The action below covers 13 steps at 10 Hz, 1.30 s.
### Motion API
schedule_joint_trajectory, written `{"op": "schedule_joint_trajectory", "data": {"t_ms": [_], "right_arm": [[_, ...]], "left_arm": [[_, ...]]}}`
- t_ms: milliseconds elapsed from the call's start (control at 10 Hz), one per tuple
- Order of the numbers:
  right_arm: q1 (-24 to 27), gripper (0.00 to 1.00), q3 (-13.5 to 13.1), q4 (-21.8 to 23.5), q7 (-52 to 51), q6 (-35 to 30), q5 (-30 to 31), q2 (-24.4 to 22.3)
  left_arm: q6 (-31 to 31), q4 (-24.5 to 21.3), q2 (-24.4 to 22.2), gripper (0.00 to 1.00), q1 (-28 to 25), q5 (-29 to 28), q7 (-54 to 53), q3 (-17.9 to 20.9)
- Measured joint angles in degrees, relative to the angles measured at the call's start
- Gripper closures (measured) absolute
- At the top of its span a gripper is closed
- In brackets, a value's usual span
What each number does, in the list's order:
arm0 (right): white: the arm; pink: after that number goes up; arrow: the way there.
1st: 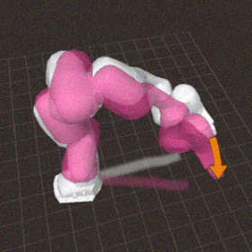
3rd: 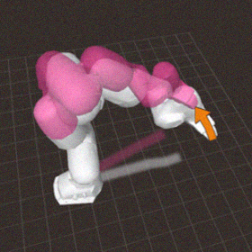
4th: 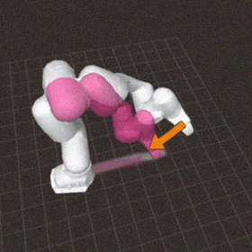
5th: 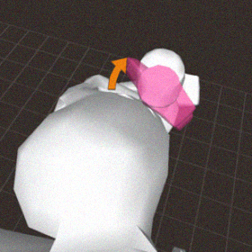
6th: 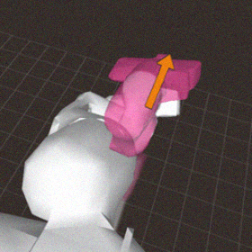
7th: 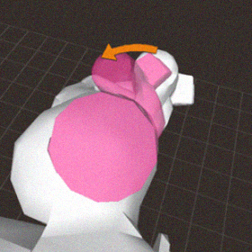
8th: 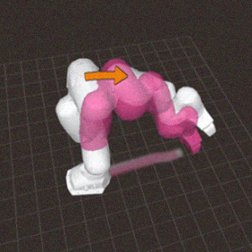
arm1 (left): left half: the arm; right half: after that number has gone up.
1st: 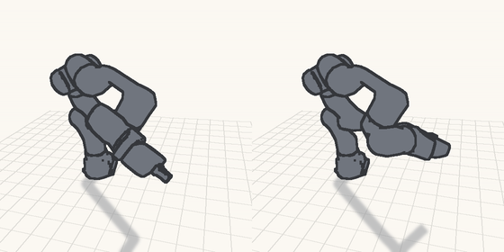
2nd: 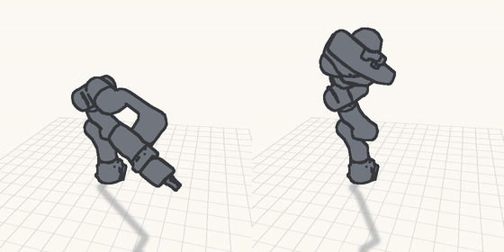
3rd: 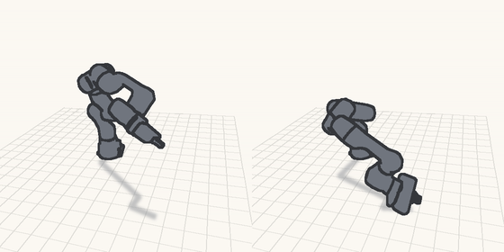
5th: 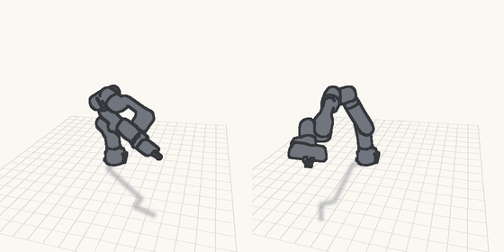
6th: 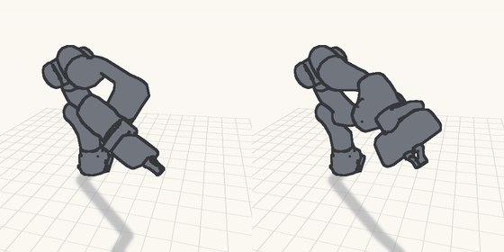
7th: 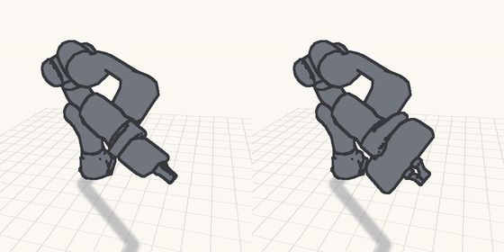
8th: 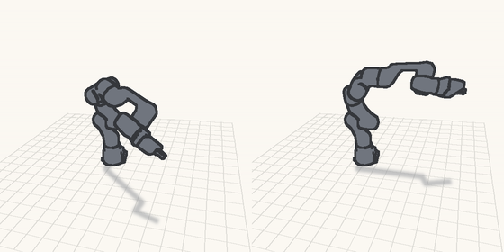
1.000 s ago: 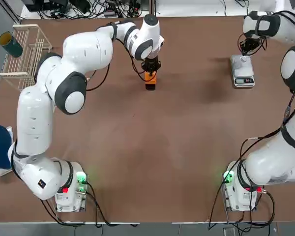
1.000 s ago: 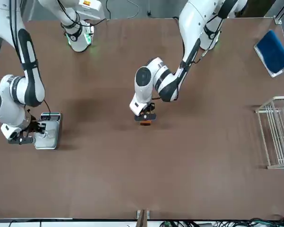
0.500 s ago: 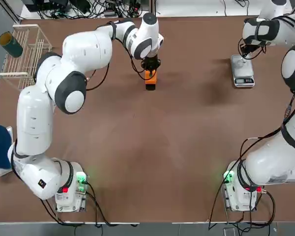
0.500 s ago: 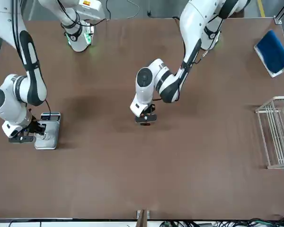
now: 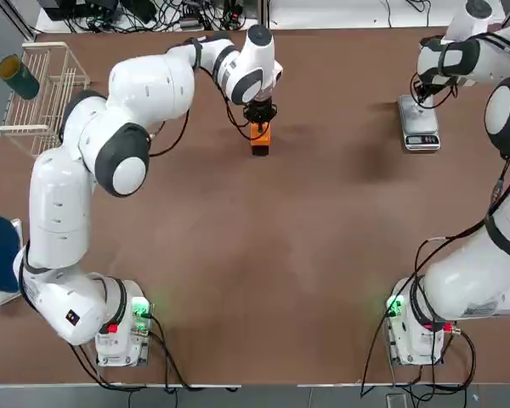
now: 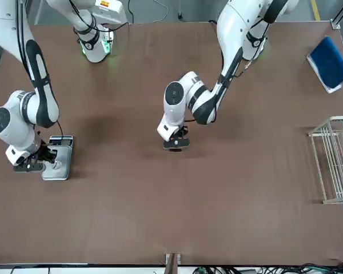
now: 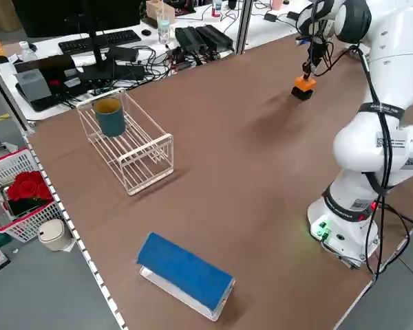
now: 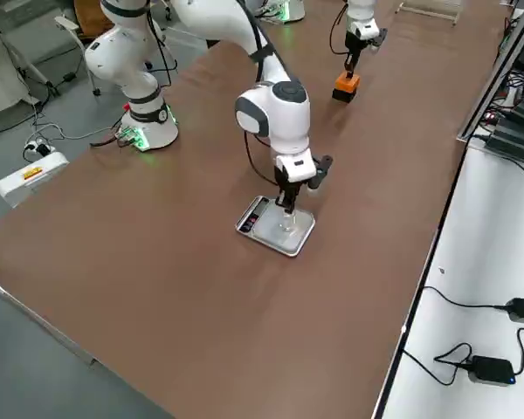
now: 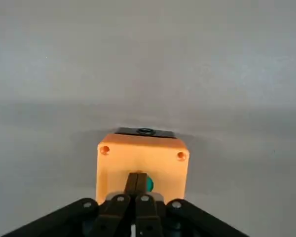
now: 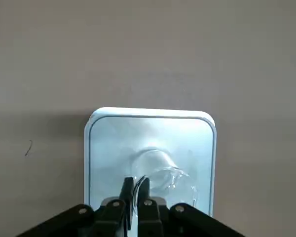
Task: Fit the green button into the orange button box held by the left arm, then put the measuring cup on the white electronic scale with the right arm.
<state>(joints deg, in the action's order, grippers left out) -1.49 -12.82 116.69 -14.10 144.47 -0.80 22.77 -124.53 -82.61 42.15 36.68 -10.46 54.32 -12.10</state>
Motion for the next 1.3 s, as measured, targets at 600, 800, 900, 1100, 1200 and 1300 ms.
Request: {"op": "schedule_joint_trajectory", "data": {"t_ms": [600,800,900,1100,1200,1300], "right_arm": [[0.00,0.86,0.00,0.01,-0.01,0.01,0.00,0.00],[0.00,0.82,0.00,0.01,-0.01,0.01,0.00,0.00],[0.00,0.76,0.00,0.01,-0.01,0.01,0.00,0.00],[0.00,0.63,0.00,0.01,0.01,-0.05,0.00,0.00],[0.00,0.52,0.00,0.01,0.01,-0.12,0.00,0.00],[0.00,0.46,0.01,0.01,0.01,-0.14,0.00,0.00]], "left_arm": [[-0.01,-0.10,0.09,0.99,0.16,-0.01,-0.01,0.00],[-1.24,-0.75,0.13,0.99,0.15,-0.01,-0.01,0.00],[-2.28,-1.23,0.12,0.99,0.15,-0.07,-0.01,0.01],[-2.62,-1.30,0.12,0.99,0.15,-0.12,-0.03,0.01],[-2.66,-1.32,0.11,0.99,0.15,-0.12,-0.03,0.01],[-2.67,-1.32,0.11,0.99,0.15,-0.12,-0.03,0.01]]}}
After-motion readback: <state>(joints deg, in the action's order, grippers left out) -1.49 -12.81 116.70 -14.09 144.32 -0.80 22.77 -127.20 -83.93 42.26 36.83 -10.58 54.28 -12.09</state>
